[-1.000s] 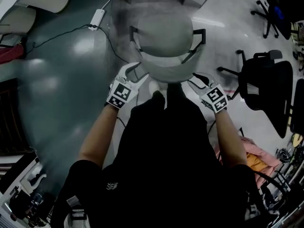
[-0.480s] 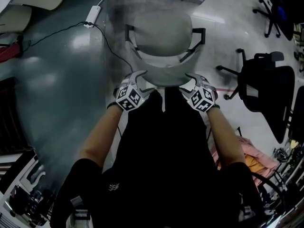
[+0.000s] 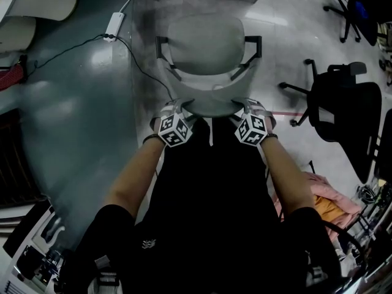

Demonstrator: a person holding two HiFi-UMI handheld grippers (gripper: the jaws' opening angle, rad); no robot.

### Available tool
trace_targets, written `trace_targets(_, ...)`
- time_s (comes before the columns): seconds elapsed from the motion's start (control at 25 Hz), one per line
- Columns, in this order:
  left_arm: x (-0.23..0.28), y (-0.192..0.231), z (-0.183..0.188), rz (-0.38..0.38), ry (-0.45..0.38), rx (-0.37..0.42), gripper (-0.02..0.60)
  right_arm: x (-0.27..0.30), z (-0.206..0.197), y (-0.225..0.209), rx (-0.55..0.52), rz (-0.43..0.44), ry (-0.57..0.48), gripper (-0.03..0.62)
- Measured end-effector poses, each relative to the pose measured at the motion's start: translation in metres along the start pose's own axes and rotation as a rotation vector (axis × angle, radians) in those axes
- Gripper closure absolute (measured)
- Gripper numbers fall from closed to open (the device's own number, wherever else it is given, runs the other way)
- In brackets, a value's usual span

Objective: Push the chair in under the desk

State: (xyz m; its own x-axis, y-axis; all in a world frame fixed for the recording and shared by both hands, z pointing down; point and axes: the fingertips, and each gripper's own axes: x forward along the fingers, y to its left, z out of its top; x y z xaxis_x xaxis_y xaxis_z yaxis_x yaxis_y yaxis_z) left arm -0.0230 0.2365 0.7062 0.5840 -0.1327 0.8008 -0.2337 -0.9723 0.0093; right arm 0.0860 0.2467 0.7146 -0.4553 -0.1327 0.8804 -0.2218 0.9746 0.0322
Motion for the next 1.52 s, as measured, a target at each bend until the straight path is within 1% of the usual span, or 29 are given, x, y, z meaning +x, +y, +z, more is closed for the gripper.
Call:
trace_targets(0.08,0.002,-0.001,-0.002,0.002,0.008,0.028,0.334,0.004,-0.001,-0.001,-0.005,-0.002,0.014,0.372)
trace_targets(0.24,0.006,-0.001,-0.008,0.017,0.049,0.141,0.353,0.011,-0.003,-0.004,-0.031,0.003,0.049,0.381)
trace_targets(0.32,0.009,0.001,-0.011,0.029,0.073,0.171,0.364,0.014,-0.003,-0.004,-0.036,0.004,0.063,0.384)
trace_targets(0.4,0.011,0.004,-0.014,0.036,0.098,0.173,0.381,0.015,-0.002,-0.005,-0.034,0.001,0.075,0.388)
trace_targets(0.52,0.014,0.006,-0.015,0.012,0.130,0.159,0.396,0.017,-0.003,-0.008,-0.025,-0.022,0.090,0.401)
trace_targets(0.72,0.013,0.004,-0.015,-0.009,0.150,0.173,0.407,0.015,-0.001,-0.008,-0.007,-0.055,0.099,0.401)
trace_targets(0.8,0.014,0.006,-0.014,-0.013,0.158,0.166,0.407,0.014,-0.001,-0.011,-0.004,-0.062,0.101,0.401)
trace_targets(1.0,0.014,0.030,-0.016,0.020,0.174,0.137,0.408,0.020,0.007,-0.030,0.002,-0.084,0.118,0.404)
trace_targets(1.28,0.011,0.058,-0.006,0.014,0.147,0.173,0.417,0.020,0.017,-0.059,-0.010,-0.097,0.118,0.407)
trace_targets(1.52,0.012,0.084,-0.001,0.028,0.139,0.180,0.417,0.021,0.024,-0.085,-0.029,-0.107,0.100,0.408)
